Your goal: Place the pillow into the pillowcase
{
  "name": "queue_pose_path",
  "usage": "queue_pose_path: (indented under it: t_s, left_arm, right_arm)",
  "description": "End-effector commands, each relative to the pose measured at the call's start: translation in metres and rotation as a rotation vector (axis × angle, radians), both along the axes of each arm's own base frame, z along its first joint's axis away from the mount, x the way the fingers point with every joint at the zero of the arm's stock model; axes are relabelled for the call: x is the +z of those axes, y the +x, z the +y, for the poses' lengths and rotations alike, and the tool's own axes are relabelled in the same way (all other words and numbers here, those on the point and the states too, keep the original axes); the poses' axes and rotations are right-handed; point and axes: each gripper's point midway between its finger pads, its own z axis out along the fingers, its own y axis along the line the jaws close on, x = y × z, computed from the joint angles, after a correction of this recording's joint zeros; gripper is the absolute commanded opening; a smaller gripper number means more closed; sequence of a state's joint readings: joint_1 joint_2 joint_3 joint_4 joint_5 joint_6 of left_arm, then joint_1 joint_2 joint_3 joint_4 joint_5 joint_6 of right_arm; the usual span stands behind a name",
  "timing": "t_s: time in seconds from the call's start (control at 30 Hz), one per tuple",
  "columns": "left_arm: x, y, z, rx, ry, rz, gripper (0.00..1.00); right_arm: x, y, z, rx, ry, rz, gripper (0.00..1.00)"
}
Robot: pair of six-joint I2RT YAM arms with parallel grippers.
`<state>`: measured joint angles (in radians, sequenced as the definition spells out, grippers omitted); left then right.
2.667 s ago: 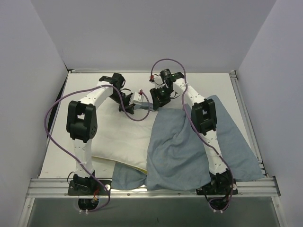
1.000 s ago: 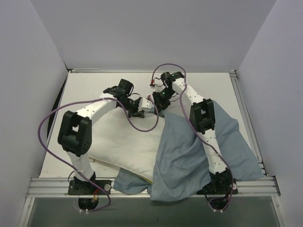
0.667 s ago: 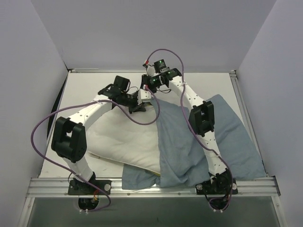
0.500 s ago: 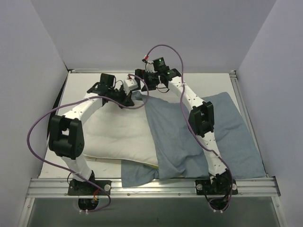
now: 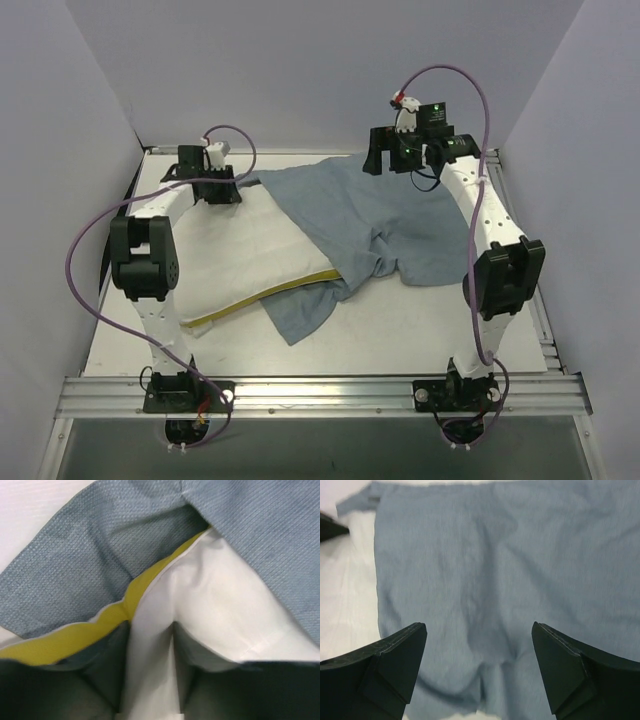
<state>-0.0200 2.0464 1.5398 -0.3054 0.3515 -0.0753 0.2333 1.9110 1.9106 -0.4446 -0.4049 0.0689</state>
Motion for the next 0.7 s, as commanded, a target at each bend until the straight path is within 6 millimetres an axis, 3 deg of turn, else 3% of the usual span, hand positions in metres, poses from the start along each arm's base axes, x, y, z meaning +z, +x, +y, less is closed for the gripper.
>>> queue_pose_path:
  t_s: [0.0,0.07,0.1,0.17,0.2,0.27,0.3,0.33,0.37,0.43,0.5,0.53,0.6,0.67]
  left_arm:
    - [0.053,-0.001,-0.034,-0.131,-0.007,-0.086,0.53]
    - [0.068,-0.025,-0.042,-0.259,0.065,-0.107,0.65]
    - [0.094,-0.040,-0.054,-0.392,0.165,-0.206,0.70]
    - [0.090,-0.079,-0.064,-0.543,0.248,-0.195,0.83]
    - [0.108,-0.102,-0.080,-0.683,0.329,-0.281,0.91]
    - [0.089,-0.150,-0.089,-0.845,0.391,-0.230,0.98]
    - [0.099,-0.168,-0.100,-0.916,0.446,-0.284,0.97]
    - [0.081,-0.188,-0.103,-0.962,0.460,-0.250,0.97]
    - [0.079,-0.198,-0.107,-0.992,0.470,-0.256,0.98]
    - [0.080,-0.219,-0.119,-1.054,0.455,-0.282,0.97]
    - [0.070,-0.237,-0.123,-1.091,0.437,-0.252,0.98]
    - [0.065,-0.244,-0.124,-1.107,0.430,-0.228,0.97]
    - [0.050,-0.258,-0.124,-1.149,0.432,-0.181,0.98]
    - [0.035,-0.267,-0.116,-1.196,0.460,-0.148,0.97]
  right_arm:
    - [-0.060,-0.062,-0.011,0.098,-0.118,0.236,0.88]
    - [-0.081,-0.092,-0.018,0.112,-0.101,0.358,0.84]
    - [-0.076,-0.102,-0.021,0.105,-0.074,0.367,0.82]
    - [-0.076,-0.120,-0.020,0.114,-0.001,0.402,0.79]
    - [-0.081,-0.141,-0.019,0.107,0.028,0.442,0.79]
    - [-0.081,-0.156,-0.011,0.107,0.102,0.459,0.81]
    - [-0.090,-0.175,-0.011,0.063,0.145,0.516,0.81]
    - [-0.091,-0.181,-0.007,0.044,0.184,0.533,0.82]
    - [-0.093,-0.178,-0.005,0.020,0.216,0.506,0.83]
    - [-0.103,-0.191,-0.005,-0.050,0.267,0.533,0.87]
    - [-0.099,-0.190,-0.005,-0.086,0.290,0.471,0.90]
    - [-0.114,-0.200,-0.008,-0.110,0.282,0.498,0.90]
    - [-0.119,-0.209,-0.008,-0.145,0.272,0.487,0.91]
    - [-0.140,-0.227,-0.007,-0.194,0.263,0.538,0.92]
